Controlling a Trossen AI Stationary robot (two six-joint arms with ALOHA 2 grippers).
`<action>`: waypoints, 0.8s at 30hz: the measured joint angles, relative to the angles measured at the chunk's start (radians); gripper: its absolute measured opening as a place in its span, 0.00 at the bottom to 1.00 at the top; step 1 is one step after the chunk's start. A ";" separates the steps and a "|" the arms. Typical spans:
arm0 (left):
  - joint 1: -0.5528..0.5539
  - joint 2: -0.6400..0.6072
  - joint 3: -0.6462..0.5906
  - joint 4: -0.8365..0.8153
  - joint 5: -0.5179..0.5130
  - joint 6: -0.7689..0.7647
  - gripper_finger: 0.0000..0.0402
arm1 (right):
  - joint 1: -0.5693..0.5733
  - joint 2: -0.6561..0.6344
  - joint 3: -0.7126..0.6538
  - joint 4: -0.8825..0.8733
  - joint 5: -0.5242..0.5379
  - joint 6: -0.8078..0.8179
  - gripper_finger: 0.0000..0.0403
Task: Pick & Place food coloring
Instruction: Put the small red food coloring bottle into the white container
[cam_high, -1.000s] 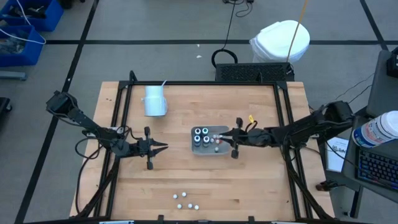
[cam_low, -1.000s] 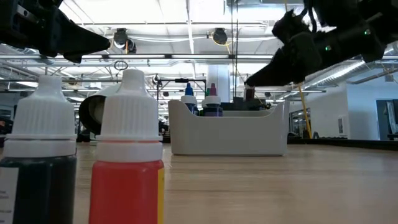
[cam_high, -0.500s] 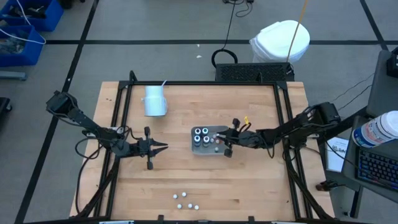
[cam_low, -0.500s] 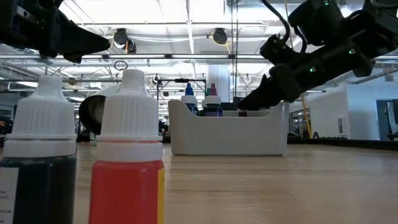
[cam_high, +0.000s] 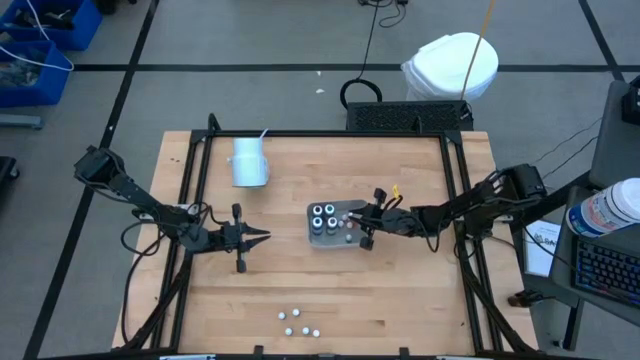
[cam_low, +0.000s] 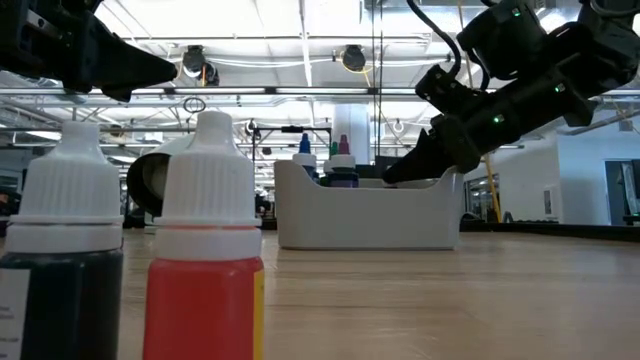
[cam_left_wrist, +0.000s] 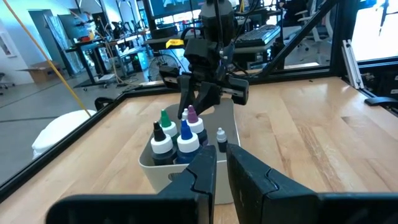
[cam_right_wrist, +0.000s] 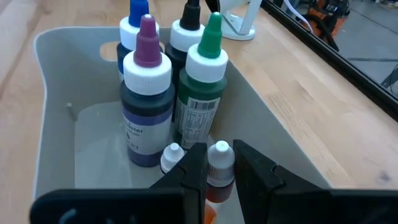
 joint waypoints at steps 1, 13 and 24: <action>0.000 0.000 0.000 0.000 0.000 0.000 0.12 | 0.000 0.000 0.000 0.001 0.000 -0.002 0.12; 0.000 0.000 0.000 0.001 0.001 -0.001 0.12 | 0.048 -0.023 0.162 -0.228 0.107 0.005 0.12; 0.000 0.000 0.000 -0.006 0.008 -0.038 0.12 | 0.183 -0.013 0.224 -0.390 0.346 0.417 0.11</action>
